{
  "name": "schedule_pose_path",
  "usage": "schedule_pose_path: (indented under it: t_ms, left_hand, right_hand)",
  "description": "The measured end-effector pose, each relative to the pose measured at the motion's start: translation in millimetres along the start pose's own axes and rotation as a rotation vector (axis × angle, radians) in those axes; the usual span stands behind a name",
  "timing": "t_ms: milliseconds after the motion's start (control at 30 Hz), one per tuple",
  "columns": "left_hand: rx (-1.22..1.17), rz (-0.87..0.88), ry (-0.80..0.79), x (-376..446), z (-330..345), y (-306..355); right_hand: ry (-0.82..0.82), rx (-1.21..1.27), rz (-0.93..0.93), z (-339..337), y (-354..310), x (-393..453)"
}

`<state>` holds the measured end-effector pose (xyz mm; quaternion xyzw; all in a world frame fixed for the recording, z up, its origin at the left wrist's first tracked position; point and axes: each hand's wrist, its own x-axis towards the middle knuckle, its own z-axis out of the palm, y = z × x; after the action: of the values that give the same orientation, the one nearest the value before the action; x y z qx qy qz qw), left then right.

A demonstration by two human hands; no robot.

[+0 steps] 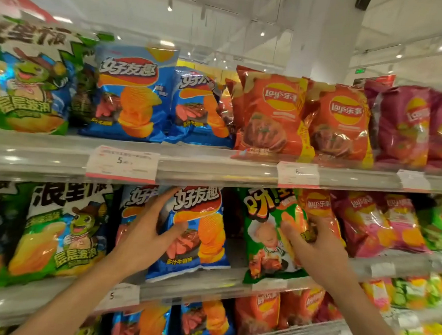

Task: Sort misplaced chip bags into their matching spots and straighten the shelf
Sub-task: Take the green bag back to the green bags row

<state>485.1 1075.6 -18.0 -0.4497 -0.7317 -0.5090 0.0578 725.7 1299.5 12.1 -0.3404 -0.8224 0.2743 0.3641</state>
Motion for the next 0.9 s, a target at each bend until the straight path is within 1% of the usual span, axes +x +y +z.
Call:
schedule_pose_path:
  t_ms: [167,233,367,400,467,533,600,700,767,800,833,900]
  left_hand:
    - [0.054,0.052,-0.062,18,42,16]
    - [0.107,0.029,-0.06,27,54,15]
    - [0.288,-0.058,-0.057,39,62,7]
    - [0.359,-0.051,-0.038,38,63,8]
    - [0.493,0.007,0.052,33,68,10]
    - [0.575,0.065,0.137,28,71,12]
    - [0.621,0.066,0.19,26,72,11]
    - [0.589,0.094,0.251,22,70,14]
    - [0.51,0.14,0.281,14,69,22]
    - [0.454,0.145,0.27,8,69,26]
    - [0.38,0.124,0.232,1,69,33]
    - [0.179,0.018,0.062,-17,72,49]
  right_hand:
    - [0.012,0.044,0.037,-24,23,-15]
    - [0.004,0.07,0.076,-31,27,-22]
    - [-0.035,0.119,0.135,-35,40,-32]
    - [-0.04,0.125,0.159,-35,43,-33]
    - [-0.059,0.151,0.182,-33,48,-33]
    - [-0.071,0.196,0.209,-32,46,-34]
    - [-0.087,0.239,0.225,-31,44,-37]
    - [-0.138,0.256,0.249,-27,43,-39]
    - [-0.168,0.313,0.26,-25,39,-42]
    - [-0.189,0.34,0.268,-24,37,-43]
    - [-0.209,0.358,0.268,-21,36,-43]
    - [-0.265,0.377,0.263,-16,32,-45]
